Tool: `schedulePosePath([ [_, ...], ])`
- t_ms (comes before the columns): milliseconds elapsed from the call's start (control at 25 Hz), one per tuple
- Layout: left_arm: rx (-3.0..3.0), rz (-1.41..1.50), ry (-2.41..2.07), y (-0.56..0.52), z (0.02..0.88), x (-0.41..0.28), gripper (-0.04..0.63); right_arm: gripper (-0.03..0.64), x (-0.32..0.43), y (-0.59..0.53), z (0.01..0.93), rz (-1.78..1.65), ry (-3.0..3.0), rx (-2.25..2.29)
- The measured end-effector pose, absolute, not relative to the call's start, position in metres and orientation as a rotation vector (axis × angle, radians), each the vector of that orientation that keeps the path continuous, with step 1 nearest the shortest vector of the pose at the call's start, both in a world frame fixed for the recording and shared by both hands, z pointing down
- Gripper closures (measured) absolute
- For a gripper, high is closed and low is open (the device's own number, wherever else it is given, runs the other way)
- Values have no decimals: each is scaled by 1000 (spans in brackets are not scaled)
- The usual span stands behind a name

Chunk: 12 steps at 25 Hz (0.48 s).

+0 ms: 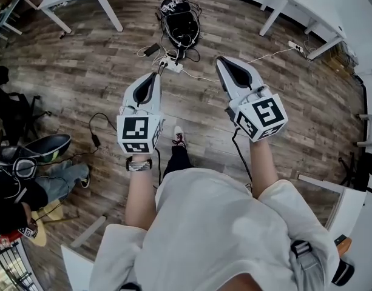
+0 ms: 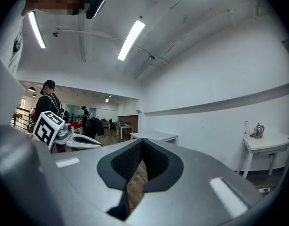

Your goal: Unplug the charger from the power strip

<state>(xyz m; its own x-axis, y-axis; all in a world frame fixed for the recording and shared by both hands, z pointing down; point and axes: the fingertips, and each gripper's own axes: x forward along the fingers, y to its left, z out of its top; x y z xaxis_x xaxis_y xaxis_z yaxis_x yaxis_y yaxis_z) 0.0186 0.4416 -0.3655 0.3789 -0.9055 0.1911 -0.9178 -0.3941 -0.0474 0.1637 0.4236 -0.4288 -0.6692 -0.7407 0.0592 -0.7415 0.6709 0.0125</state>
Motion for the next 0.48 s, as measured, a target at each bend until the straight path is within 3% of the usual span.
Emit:
schedulePosePath([
  [480, 2534, 334, -1646, 327, -347, -50, 592, 615, 101, 303, -419, 62, -2796, 1295],
])
